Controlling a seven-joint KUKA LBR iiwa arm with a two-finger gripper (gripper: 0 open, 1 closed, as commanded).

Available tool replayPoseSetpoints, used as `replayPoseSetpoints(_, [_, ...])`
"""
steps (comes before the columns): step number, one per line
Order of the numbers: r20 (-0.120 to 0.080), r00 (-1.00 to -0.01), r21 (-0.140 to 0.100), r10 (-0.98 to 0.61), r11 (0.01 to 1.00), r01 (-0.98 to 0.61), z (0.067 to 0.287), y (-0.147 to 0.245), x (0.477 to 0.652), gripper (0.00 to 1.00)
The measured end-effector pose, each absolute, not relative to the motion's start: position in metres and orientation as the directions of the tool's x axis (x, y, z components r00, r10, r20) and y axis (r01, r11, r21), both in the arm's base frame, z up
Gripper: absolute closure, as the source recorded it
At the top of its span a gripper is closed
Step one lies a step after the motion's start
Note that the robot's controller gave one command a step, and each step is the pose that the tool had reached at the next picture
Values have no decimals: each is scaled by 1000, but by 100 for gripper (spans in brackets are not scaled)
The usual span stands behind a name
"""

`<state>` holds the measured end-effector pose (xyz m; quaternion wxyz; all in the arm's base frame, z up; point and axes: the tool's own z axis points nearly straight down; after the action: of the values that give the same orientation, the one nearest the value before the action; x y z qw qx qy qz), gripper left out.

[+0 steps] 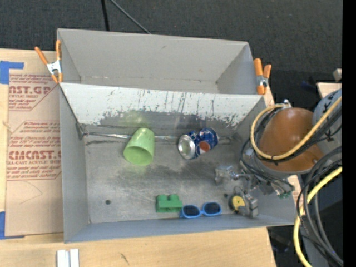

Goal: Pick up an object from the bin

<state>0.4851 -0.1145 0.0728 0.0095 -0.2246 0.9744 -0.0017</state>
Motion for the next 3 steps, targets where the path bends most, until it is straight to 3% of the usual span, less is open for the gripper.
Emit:
replayPoseSetpoints(1, [-7, -727, -3, -687, 727, -687, 73, -138, 482, 0])
replayPoseSetpoints(2, [-1, -543, 1, -840, 543, -840, 70, -92, 482, 0])
replayPoseSetpoints(3, [-1, -544, 2, -839, 544, -839, 70, -92, 482, 100])
